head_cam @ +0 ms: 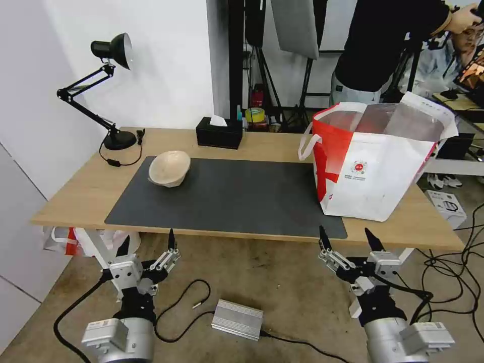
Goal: Pick up the trash from the table and place it into the takeout bag.
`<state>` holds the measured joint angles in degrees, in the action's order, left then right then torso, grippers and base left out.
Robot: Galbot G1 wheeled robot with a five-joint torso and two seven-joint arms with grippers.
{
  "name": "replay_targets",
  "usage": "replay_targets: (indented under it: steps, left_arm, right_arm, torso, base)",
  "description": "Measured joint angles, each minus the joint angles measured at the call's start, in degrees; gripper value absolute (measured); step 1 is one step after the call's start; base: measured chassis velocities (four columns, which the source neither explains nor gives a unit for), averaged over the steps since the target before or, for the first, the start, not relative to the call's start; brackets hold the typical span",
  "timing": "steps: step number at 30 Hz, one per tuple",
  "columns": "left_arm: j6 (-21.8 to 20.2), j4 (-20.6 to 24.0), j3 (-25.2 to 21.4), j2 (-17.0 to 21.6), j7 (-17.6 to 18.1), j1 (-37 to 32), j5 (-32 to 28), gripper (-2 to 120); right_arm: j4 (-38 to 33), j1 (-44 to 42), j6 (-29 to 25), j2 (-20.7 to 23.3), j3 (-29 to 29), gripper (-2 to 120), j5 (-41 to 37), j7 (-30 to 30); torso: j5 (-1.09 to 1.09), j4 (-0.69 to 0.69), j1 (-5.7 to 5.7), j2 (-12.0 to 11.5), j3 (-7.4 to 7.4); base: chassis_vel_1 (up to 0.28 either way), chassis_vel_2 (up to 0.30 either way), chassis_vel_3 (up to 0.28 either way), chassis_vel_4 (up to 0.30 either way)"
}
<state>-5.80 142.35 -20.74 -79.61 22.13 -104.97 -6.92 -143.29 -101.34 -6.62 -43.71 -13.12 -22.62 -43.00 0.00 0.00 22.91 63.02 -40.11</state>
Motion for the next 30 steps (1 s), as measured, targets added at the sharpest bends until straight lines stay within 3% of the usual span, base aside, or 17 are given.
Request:
replay_targets:
  steps: [30]
  left_arm:
    - [0.0,0.3,-0.5,0.6,0.0,-0.1,-0.1,100]
  right_arm:
    - [0.1,-3.3,1.6,-2.7,1.3,100,2.8,-3.3]
  torso:
    - [0.00,0.00,0.00,0.0,0.00]
  base:
    - [0.000,0.000,0.000,0.000]
